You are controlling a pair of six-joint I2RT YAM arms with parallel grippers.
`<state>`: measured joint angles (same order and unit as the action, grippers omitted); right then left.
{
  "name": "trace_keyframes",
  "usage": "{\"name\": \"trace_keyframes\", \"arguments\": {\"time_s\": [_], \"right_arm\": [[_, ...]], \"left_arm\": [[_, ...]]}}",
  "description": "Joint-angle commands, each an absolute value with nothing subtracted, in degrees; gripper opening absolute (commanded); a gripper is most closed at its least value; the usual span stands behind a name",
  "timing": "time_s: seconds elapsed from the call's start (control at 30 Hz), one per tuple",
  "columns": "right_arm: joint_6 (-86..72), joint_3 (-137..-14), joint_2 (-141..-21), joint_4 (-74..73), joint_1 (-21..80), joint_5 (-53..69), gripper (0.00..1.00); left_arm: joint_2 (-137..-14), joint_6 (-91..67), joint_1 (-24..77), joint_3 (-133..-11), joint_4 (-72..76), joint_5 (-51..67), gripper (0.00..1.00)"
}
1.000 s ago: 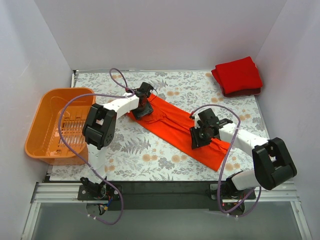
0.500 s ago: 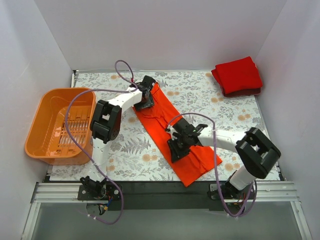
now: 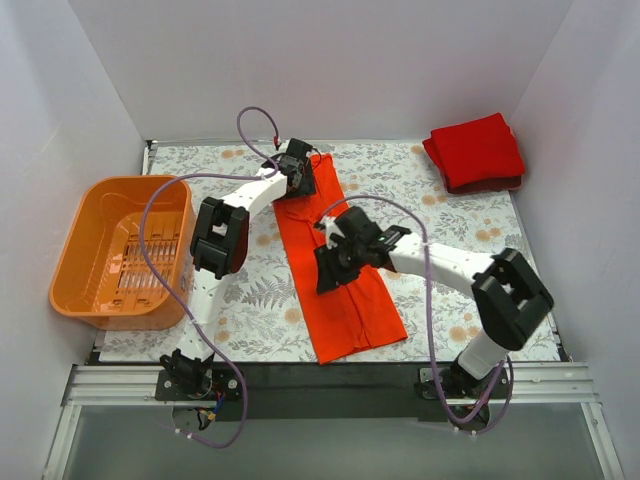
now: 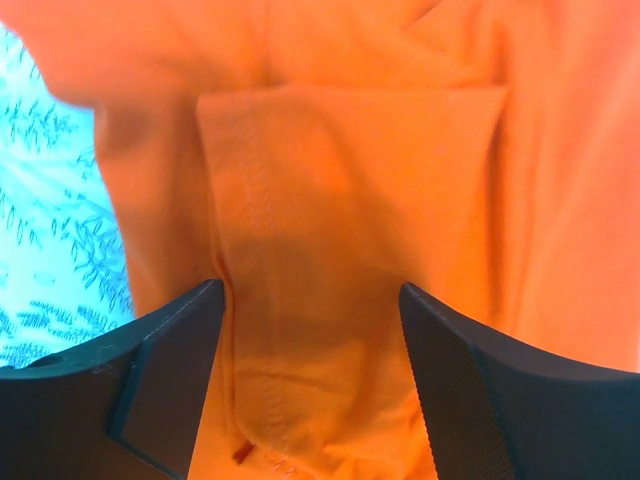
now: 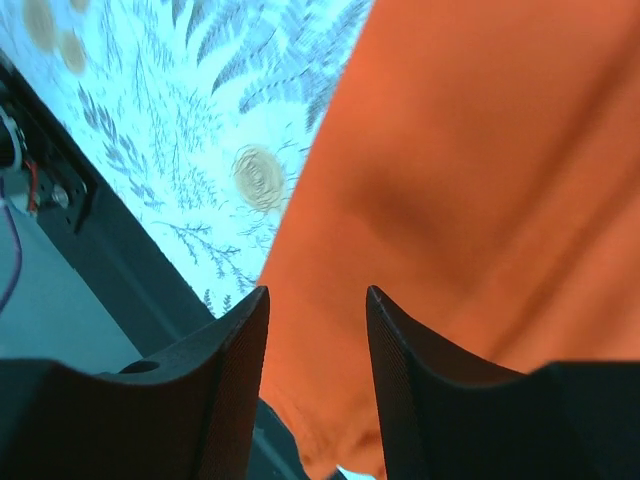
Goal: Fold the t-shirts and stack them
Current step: Fold the tshirt
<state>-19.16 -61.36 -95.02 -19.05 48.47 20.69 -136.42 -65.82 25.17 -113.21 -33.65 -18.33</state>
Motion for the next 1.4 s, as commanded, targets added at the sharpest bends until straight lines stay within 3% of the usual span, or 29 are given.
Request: {"name": "trace_keyframes", "arguments": {"time_s": [0.0,0.13,0.33,0.73,1.17,1.37], "right_arm": [[-17.7,-57.5,-86.2,-18.2,40.9,18.2,0.52],[-15.2,-51.0,-79.6,-18.2,33.9,16.4,0.62],[-13.1,-44.0,-74.6,-18.6,27.8,16.7,0.63],[-11.8,-40.3,-72.5,-18.5,26.4,17.8,0.63],[-12.9,-39.3,-74.2,-18.0,26.7,26.0,0.63],[-17.9,-38.1,-76.1,-13.2,30.0,29.0,0.62]], "left_arm": [[-132.3,-64.9,24.7,-116.1,-30.3,-16.0,0.71],[-128.4,-71.0,25.5,-112.9,-31.3,-15.5,0.75],[-126.7,-75.4,27.5,-110.6,-34.7,-20.8,0.69],[-132.7,-73.4,28.3,-113.6,-35.1,-22.8,0.64],[-142.2,-69.8,28.2,-117.9,-34.5,-17.2,0.65],[-147.2,-64.0,26.6,-125.2,-32.7,-14.0,0.67]]}}
